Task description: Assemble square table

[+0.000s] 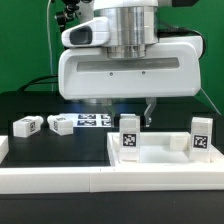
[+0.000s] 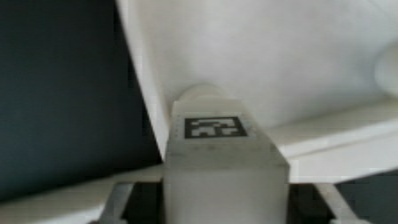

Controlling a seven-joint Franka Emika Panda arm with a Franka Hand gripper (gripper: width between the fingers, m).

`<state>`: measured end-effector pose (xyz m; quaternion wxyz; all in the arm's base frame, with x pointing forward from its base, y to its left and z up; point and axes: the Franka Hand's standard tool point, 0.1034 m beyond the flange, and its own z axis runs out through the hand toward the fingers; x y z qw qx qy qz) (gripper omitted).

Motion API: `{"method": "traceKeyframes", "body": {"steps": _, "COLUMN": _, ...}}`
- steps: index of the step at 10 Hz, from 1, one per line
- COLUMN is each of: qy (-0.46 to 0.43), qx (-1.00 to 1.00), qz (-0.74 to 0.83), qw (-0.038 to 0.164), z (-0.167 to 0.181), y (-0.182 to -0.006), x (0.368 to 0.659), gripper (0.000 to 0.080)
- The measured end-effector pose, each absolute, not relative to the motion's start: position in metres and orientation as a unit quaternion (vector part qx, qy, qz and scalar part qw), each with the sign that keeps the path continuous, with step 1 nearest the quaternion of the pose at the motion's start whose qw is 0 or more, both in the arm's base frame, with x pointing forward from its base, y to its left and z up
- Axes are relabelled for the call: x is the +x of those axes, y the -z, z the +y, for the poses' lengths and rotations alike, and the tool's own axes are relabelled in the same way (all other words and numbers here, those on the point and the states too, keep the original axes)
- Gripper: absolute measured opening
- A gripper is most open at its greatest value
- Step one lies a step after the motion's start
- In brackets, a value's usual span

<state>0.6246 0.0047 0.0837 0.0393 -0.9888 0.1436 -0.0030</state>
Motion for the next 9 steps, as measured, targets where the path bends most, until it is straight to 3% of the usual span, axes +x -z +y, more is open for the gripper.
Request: {"method": "traceKeyframes", "body": {"steps": 9, "qy": -0.009, "qx": -0.838, "qz": 0.544, "qw": 0.053, "z": 0.0018, "y": -0.0829, "x": 0.6266, "gripper": 0.0289}}
